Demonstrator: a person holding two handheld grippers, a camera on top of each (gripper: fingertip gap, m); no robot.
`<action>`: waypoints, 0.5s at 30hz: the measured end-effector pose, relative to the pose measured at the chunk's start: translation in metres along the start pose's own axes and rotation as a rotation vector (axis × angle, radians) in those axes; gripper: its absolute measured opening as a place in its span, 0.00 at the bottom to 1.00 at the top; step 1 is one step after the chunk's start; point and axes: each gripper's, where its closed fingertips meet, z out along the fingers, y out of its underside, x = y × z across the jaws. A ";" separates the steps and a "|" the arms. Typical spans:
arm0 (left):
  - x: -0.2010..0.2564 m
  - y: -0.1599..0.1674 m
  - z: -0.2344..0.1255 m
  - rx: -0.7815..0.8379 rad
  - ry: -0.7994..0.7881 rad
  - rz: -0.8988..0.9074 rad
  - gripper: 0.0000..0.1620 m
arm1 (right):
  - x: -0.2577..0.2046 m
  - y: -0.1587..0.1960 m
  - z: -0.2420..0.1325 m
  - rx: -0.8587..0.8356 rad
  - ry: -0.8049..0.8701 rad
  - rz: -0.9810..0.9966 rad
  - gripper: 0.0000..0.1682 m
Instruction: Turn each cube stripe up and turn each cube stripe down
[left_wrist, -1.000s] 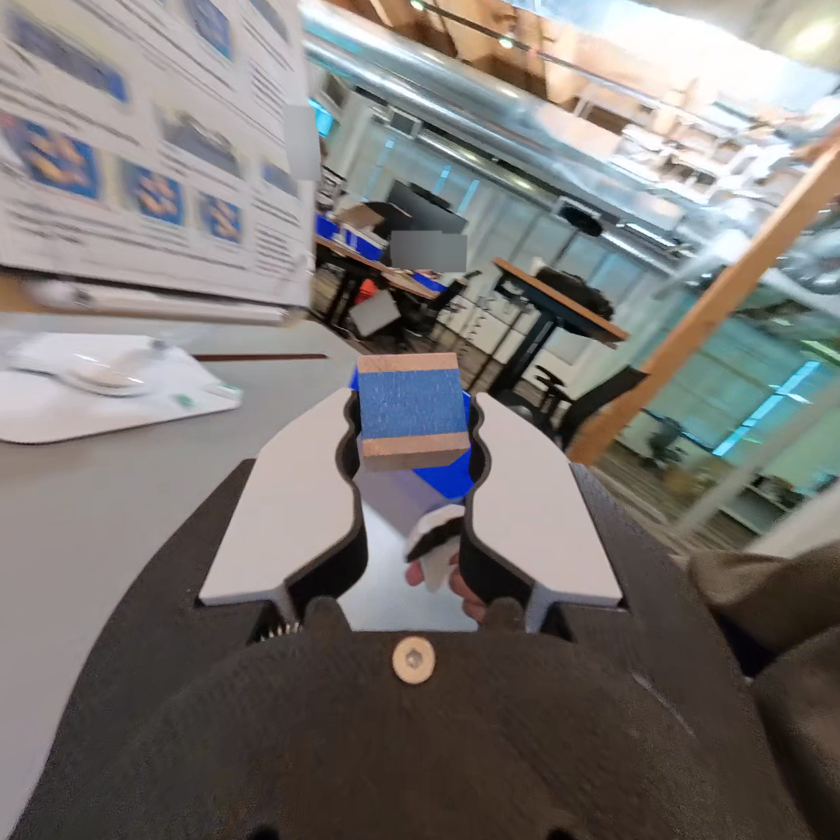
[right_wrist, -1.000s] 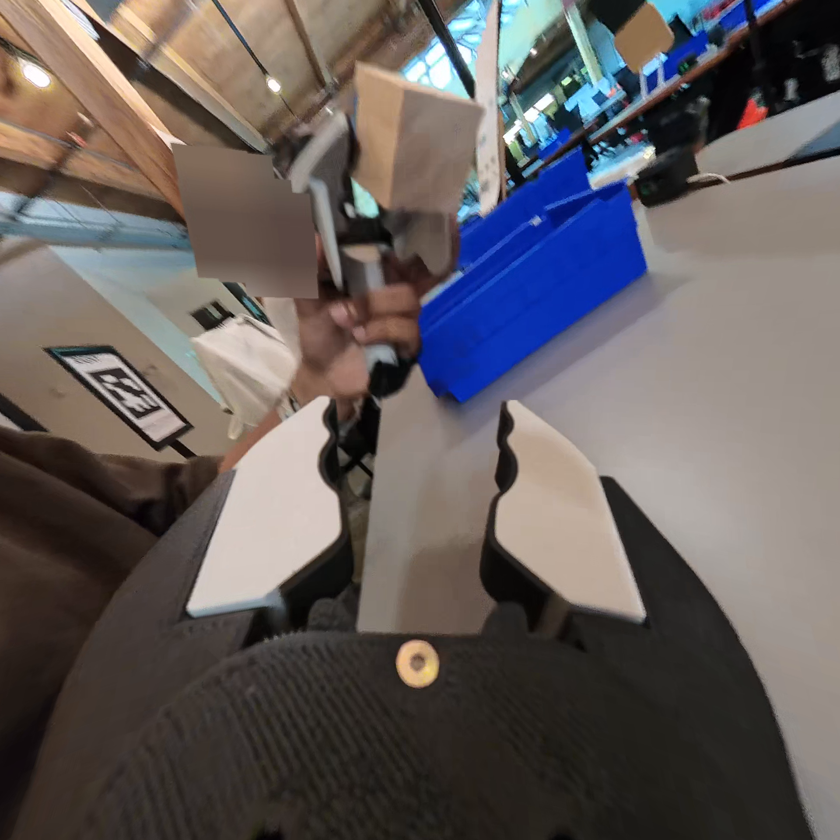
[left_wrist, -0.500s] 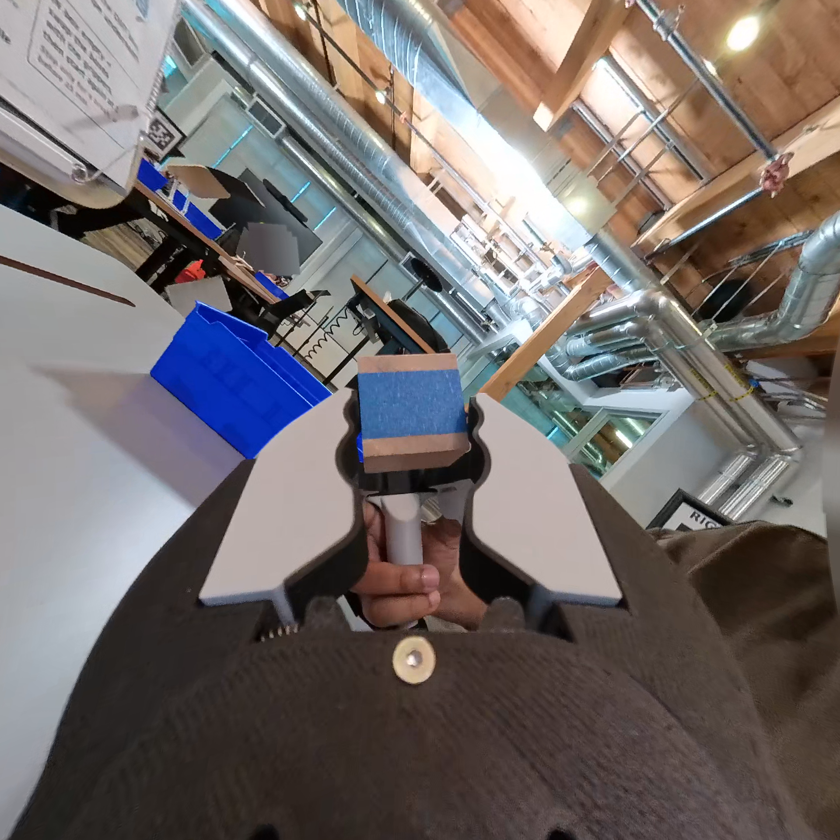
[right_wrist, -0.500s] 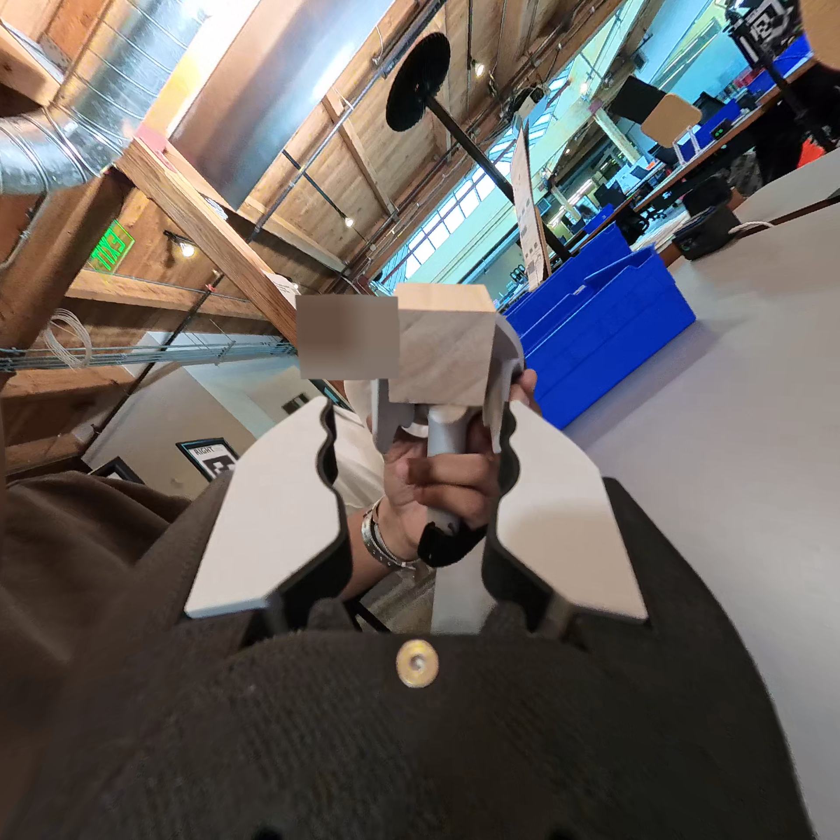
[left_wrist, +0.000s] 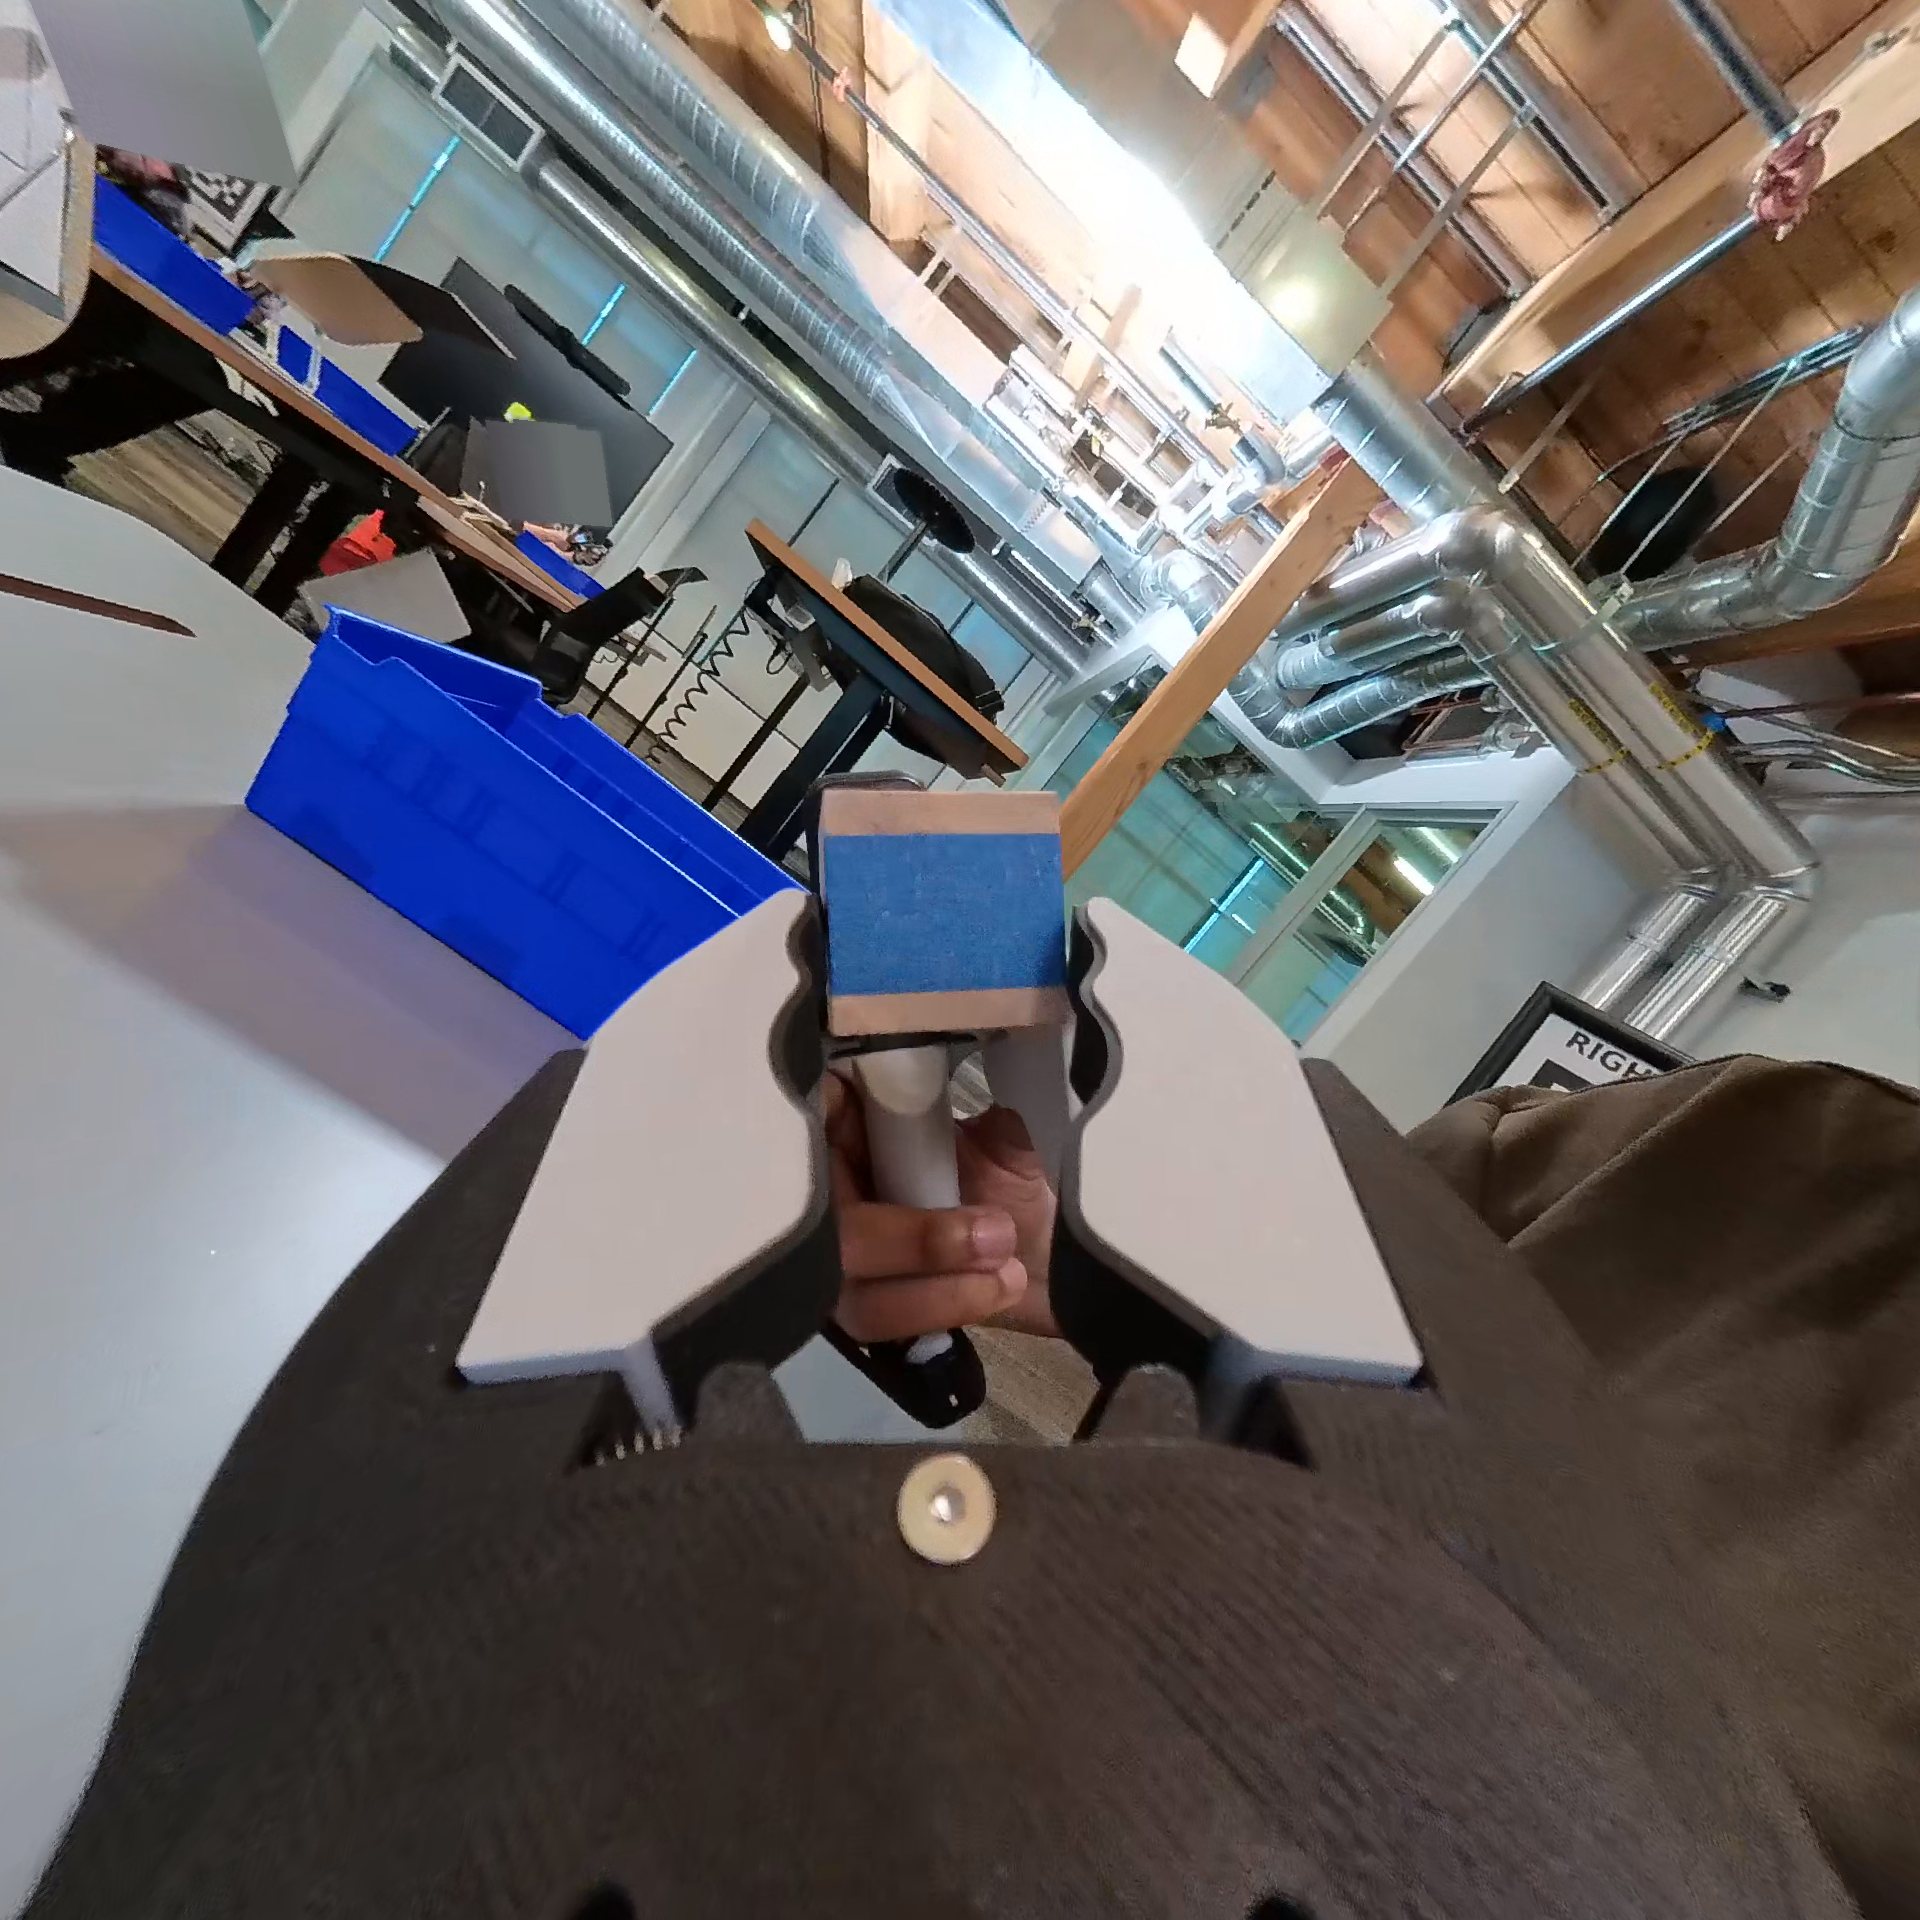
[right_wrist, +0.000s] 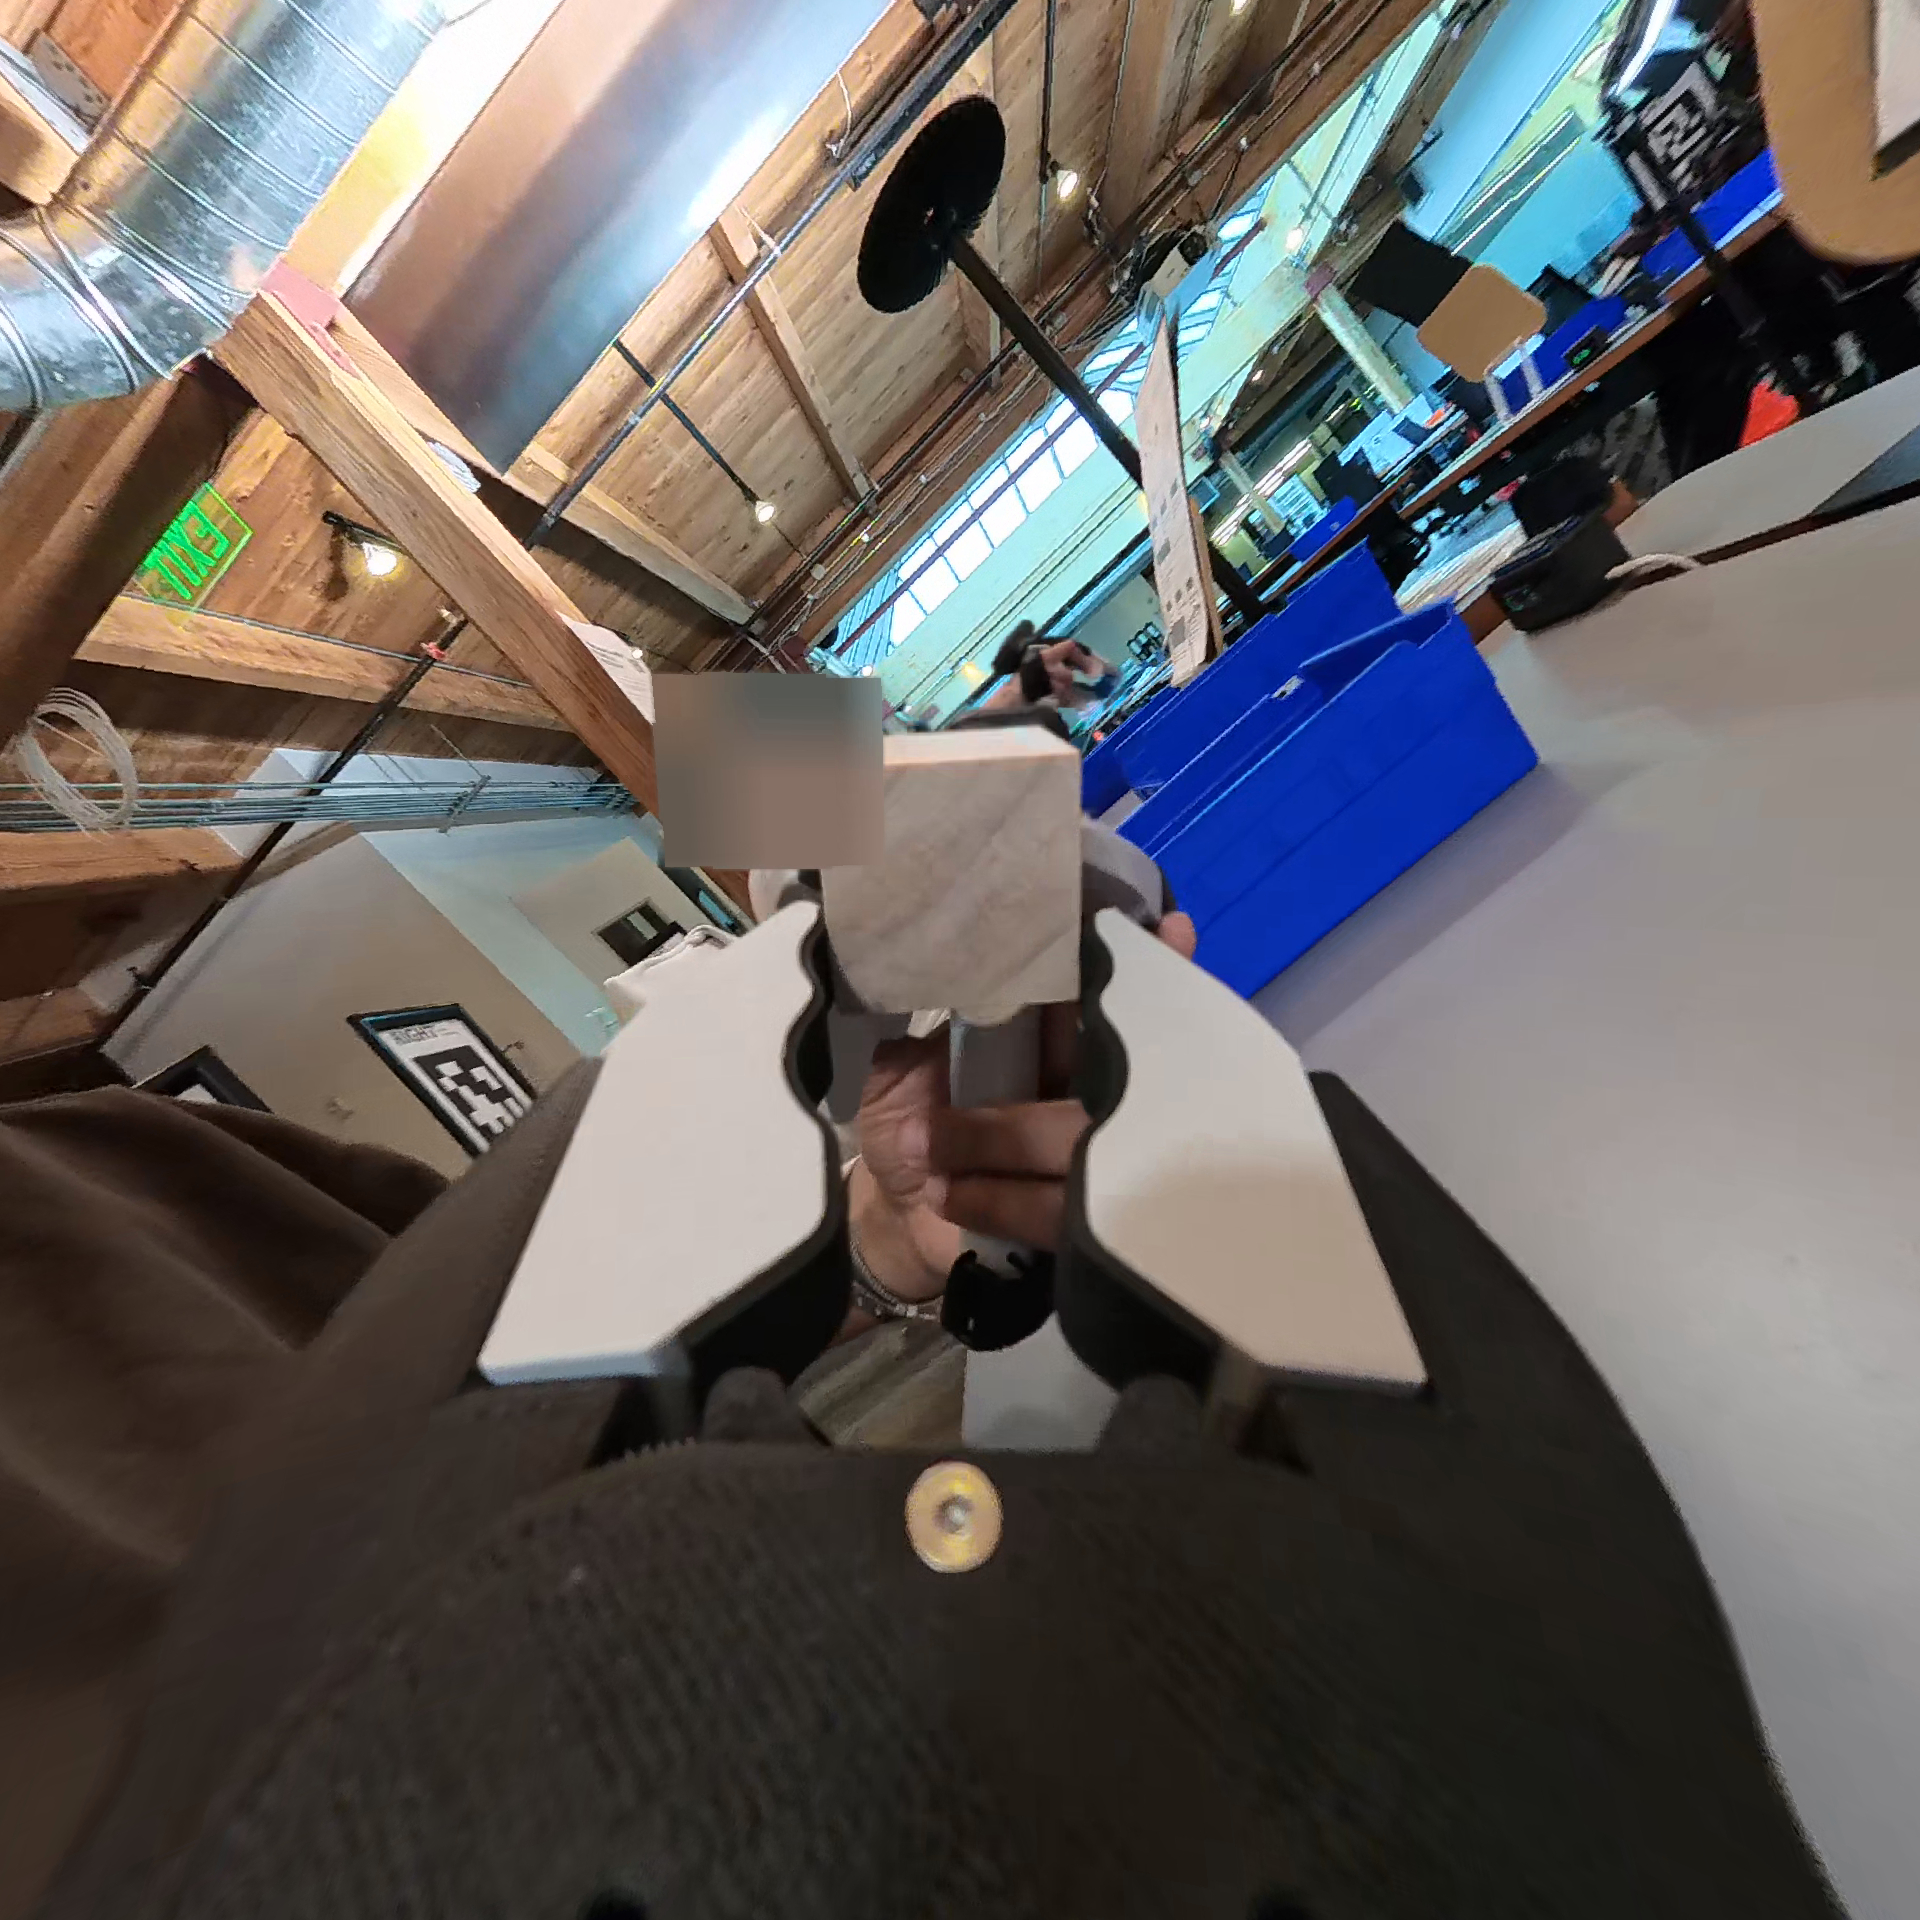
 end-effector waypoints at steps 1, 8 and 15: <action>0.000 -0.001 -0.001 0.003 0.003 -0.008 0.27 | 0.001 -0.005 -0.002 0.012 0.018 -0.013 0.27; -0.013 0.005 -0.008 -0.022 0.000 -0.069 0.21 | 0.001 -0.092 -0.049 0.070 0.311 -0.273 0.27; -0.027 0.034 -0.002 -0.170 -0.063 -0.020 0.22 | 0.021 -0.183 -0.194 -0.074 1.062 -0.578 0.27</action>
